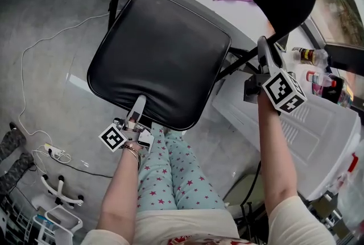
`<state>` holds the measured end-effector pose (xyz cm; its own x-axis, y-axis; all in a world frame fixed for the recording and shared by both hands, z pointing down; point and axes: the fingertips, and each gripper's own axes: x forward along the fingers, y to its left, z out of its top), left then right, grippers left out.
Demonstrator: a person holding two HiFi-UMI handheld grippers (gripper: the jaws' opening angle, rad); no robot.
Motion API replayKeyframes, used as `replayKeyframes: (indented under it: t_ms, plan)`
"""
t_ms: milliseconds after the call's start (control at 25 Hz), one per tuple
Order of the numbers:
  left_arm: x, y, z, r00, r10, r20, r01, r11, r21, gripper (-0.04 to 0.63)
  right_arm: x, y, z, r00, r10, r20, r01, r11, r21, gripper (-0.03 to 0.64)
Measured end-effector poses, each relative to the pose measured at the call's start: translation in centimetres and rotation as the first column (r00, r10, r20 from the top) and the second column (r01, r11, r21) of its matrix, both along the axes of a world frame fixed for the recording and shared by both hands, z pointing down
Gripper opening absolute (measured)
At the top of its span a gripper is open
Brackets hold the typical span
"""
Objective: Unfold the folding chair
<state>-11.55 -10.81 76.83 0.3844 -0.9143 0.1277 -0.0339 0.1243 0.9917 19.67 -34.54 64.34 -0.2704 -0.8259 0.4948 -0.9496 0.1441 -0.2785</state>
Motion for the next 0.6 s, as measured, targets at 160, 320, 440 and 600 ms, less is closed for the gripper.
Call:
replayKeyframes:
  t_ms: [160, 320, 440, 600]
  plan:
    - [0.0, 0.5, 0.6, 1.000, -0.003, -0.013, 0.003, 1.000, 0.012, 0.190, 0.0, 0.6, 0.3, 1.000, -0.005, 0.011, 0.005, 1.000, 0.004, 0.132]
    - [-0.1, 1.0, 1.1, 1.000, 0.002, -0.013, -0.002, 1.000, 0.031, 0.190, -0.1, 1.0, 0.5, 1.000, -0.002, 0.022, 0.002, 1.000, 0.005, 0.129]
    - [-0.2, 1.5, 1.4, 1.000, 0.000, -0.019, 0.001, 0.999, 0.044, 0.190, -0.3, 1.7, 0.4, 1.000, -0.004, 0.017, 0.004, 1.000, 0.008, 0.130]
    - [-0.2, 2.0, 1.8, 1.000, 0.003, -0.020, -0.002, 0.998, 0.057, 0.192, -0.3, 2.6, 0.1, 1.000, -0.008, 0.018, 0.007, 1.000, 0.013, 0.129]
